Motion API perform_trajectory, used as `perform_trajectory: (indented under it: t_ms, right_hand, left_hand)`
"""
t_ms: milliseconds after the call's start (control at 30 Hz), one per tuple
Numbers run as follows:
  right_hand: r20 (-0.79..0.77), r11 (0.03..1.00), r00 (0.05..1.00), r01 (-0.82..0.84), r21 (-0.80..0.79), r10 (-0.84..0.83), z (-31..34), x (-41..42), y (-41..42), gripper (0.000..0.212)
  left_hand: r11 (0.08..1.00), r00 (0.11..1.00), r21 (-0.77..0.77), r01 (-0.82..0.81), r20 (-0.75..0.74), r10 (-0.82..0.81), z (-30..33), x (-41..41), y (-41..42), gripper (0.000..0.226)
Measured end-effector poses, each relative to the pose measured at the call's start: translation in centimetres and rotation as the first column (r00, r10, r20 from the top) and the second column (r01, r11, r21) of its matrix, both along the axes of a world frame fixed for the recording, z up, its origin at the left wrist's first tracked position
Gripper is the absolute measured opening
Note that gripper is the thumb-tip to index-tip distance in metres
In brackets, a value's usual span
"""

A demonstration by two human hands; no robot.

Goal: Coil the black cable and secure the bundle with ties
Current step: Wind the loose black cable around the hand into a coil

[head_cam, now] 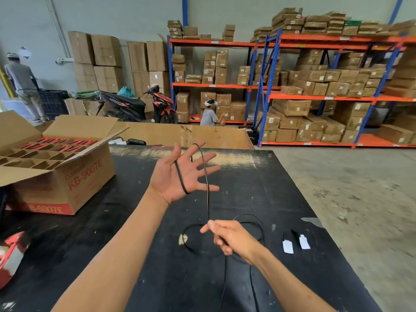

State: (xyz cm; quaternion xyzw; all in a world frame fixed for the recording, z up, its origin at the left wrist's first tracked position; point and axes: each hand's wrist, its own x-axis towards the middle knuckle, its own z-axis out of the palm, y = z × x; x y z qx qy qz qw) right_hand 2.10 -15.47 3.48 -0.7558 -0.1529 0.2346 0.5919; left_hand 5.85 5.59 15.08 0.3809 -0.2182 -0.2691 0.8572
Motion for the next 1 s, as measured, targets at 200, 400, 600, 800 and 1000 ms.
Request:
perform_trajectory:
  t_ms: [200,400,600,800,1000]
  right_hand:
    - [0.396,0.885,0.885,0.370,-0.282,-0.244,3.8,4.8,-2.4,0.033]
    - [0.552,0.895,0.833,0.258,-0.365,-0.015,11.3,7.3,-3.7,0.042]
    - [0.567,0.969,0.820,0.195,-0.150,-0.077,13.5,4.7,-1.6,0.044]
    - [0.224,0.998,0.974,0.020,0.051,-0.031,7.2,0.9,-0.7,0.027]
    - [0.018,0.999,0.999,-0.033,0.035,0.032,0.8,-0.4,-0.1,0.032]
  left_hand:
    - [0.913,0.922,0.128,0.386,-0.085,-0.378,-1.4,-2.5,-2.0,0.067]
    - [0.754,0.895,0.487,0.440,-0.309,-0.323,-5.4,-2.2,-0.9,0.065]
    - [0.899,0.949,0.438,-0.006,-0.280,0.143,-5.7,-0.4,1.6,0.062]
    - [0.964,0.956,0.100,-0.248,-0.134,0.260,-2.4,0.8,3.7,0.065]
    - [0.991,0.992,-0.055,-0.122,-0.050,0.120,1.2,-0.4,1.9,0.066]
